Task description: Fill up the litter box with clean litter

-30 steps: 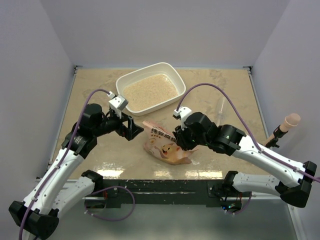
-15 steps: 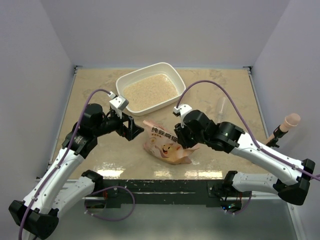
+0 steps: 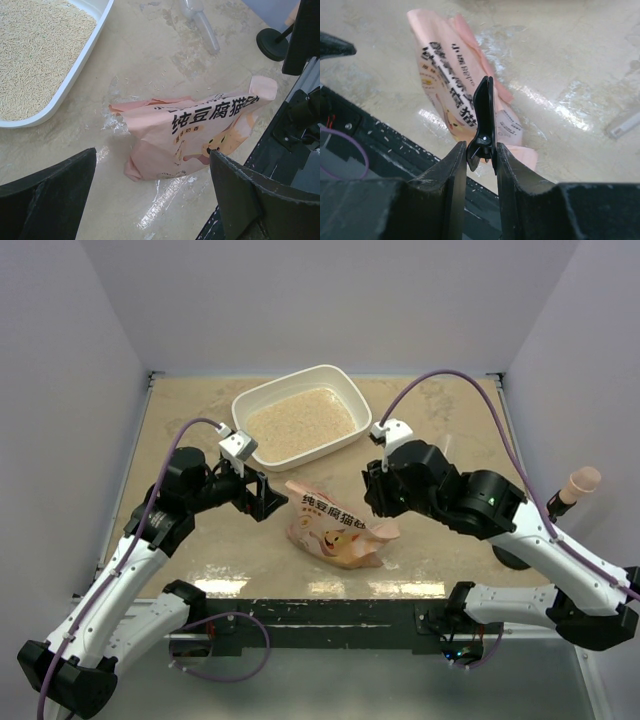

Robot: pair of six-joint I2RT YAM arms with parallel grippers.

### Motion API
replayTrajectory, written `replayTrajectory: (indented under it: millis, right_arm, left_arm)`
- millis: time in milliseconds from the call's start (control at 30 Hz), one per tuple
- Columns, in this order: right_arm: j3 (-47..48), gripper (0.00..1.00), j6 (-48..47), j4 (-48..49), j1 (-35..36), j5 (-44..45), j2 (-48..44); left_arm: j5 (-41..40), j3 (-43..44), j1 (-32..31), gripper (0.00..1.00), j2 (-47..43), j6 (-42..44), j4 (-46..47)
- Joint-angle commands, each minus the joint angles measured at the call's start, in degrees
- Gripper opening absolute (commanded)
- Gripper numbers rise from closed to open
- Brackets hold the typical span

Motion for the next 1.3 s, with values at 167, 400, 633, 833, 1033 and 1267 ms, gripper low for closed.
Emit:
replayTrajectory:
  millis: [167,400,633,833,1033,1267]
  right_arm:
    - [1.37,0.00,8.60,1.62,-2.84,18.73,4.70]
    - [-8.81,0.00,4.21,16.04,-25.75,11.18,6.45]
    - [-18.49,0.00,5.78,26.67,-33.61,6.52,13.83]
    - [-23.51,0.00,5.34,31.86,-38.89,2.82,19.98]
    - [-25.36,0.15,4.46,35.12,-40.03,0.53,24.38]
    - [-22.81,0.51,2.88,33.55,-40.03,-2.98,22.28]
  left_arm:
    - [0.99,-0.66,-0.36,1.00,-1.08,0.52,2.52]
    - [1.69,-0.57,-0.44,1.00,-1.26,-0.01,2.79]
    - [1.69,-0.57,-0.44,1.00,-0.91,-0.80,2.88]
    - [2.22,-0.39,-0.53,1.00,-0.38,-1.24,2.88]
    - [2.40,-0.83,-0.62,1.00,-0.55,-1.24,3.14]
    - [1.78,-0.84,-0.53,1.00,0.06,-1.24,3.23]
